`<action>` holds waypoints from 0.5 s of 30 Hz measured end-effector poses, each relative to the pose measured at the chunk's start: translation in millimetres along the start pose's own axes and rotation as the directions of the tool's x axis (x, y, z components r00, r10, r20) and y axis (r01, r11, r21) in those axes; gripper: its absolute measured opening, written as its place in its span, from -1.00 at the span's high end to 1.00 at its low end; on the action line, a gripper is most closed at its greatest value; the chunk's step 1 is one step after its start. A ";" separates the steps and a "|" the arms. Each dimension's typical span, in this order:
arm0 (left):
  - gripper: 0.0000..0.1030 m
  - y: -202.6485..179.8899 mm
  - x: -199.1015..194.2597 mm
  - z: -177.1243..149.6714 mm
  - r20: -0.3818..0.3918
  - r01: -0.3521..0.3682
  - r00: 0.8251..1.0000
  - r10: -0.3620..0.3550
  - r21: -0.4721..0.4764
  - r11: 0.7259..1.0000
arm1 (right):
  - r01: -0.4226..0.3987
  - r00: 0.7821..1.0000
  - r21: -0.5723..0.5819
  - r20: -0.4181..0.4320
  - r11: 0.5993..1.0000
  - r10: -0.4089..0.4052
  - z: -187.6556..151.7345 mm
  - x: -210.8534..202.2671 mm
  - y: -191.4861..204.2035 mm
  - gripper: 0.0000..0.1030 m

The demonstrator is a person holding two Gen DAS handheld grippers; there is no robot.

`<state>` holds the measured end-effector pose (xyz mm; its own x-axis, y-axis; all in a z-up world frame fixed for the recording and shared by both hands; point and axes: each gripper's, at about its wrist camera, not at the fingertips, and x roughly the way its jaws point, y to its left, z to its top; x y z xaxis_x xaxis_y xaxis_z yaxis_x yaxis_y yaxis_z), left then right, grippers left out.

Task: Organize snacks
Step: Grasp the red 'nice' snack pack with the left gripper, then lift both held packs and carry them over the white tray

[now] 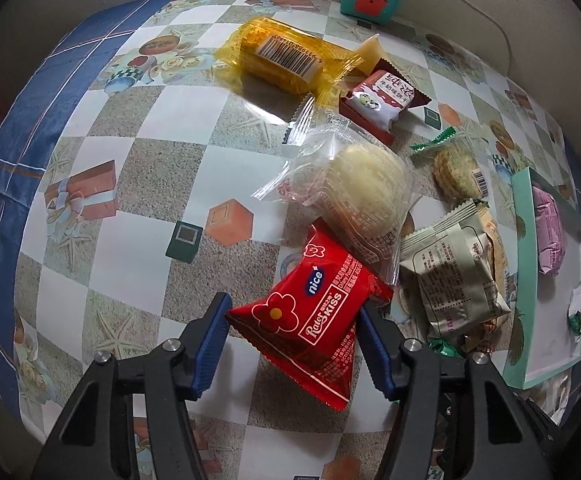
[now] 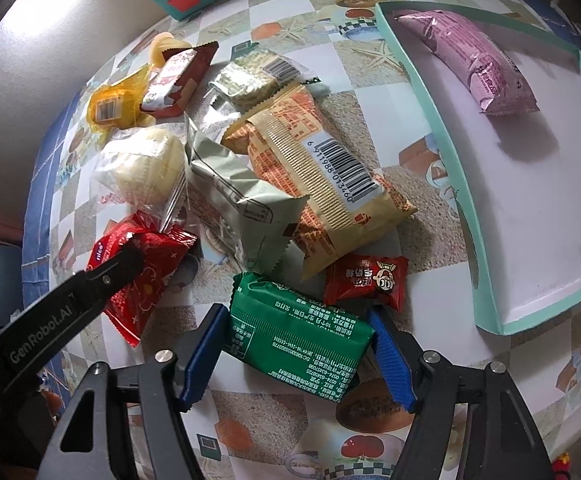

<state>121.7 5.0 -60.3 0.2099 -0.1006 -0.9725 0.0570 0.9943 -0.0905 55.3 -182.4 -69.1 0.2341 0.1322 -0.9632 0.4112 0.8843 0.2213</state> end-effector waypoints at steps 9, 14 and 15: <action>-0.20 3.5 -13.8 0.5 0.026 0.005 1.000 -0.005 0.000 1.000 | -0.032 0.999 0.015 0.022 0.999 0.032 1.3 -17.7 -3.4 -0.39; -0.20 6.7 -25.5 0.0 0.048 0.007 0.999 -0.007 -0.003 1.000 | -0.062 0.997 0.013 0.050 0.998 0.061 2.8 -33.8 -3.1 -0.39; -0.20 5.8 -28.4 -0.3 0.056 0.005 0.998 -0.005 -0.004 1.000 | -0.066 0.996 0.013 0.054 0.998 0.065 2.6 -36.1 -3.3 -0.39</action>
<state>115.7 13.6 -33.3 0.2637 -0.1077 -0.9586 0.0545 0.9938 -0.0967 47.9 -191.3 -34.7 0.3077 0.1654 -0.9370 0.4064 0.8675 0.2867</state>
